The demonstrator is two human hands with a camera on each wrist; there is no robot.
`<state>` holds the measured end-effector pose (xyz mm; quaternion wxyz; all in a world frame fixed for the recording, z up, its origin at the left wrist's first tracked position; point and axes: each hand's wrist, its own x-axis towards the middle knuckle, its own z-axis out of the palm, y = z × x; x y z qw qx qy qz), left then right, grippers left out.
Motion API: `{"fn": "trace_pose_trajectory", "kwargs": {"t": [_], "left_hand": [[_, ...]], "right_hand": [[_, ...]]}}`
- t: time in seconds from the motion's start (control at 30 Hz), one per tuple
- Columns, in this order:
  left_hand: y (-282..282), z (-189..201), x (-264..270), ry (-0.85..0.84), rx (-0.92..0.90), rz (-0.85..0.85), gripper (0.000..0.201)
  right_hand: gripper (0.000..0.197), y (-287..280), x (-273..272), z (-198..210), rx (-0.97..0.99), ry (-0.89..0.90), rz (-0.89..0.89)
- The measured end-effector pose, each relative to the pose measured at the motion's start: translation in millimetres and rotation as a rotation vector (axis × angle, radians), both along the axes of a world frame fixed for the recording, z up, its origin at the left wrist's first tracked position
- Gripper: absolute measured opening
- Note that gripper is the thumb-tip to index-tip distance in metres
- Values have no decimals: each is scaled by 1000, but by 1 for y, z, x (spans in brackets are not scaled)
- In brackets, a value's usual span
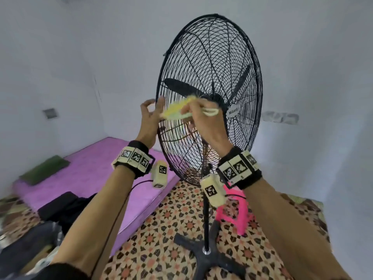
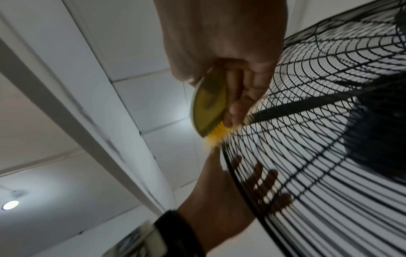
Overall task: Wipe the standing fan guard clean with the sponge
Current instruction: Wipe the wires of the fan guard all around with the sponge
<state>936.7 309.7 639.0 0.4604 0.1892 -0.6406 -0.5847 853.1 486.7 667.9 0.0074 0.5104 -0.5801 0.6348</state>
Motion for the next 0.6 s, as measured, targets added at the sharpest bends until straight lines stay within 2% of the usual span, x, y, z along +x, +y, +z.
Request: {"fn": "trace_pose_trajectory", "kwargs": {"t": [0.07,0.1,0.17,0.3,0.33,0.4,0.5,0.6], "left_hand": [[6,4,-7,-70,-66,37,75],[10,5,-8,-93,-90,50,77],[11,5,-12,-104,-97,94,79],[0,-4,-12,-76,-52,215,84],[-2,-6,-12,-63,-47,225,80],[0,-7,-11,-37,-48,211,69],[6,-5,-13,-18,-60,201,68],[8,-4,-16,-14,-77,224,65]], "right_hand": [[28,-5,-9,12,-173,-82,-47],[30,-9,-13,11,-191,-137,-41],[32,-14,-15,-7,-127,-252,-3],[31,-8,-10,-44,143,-252,24],[28,-9,-12,-40,136,-270,56],[23,-16,-21,-17,-9,-344,106],[24,-27,-32,16,-181,-392,50],[30,-26,-26,-9,-111,-343,16]]}}
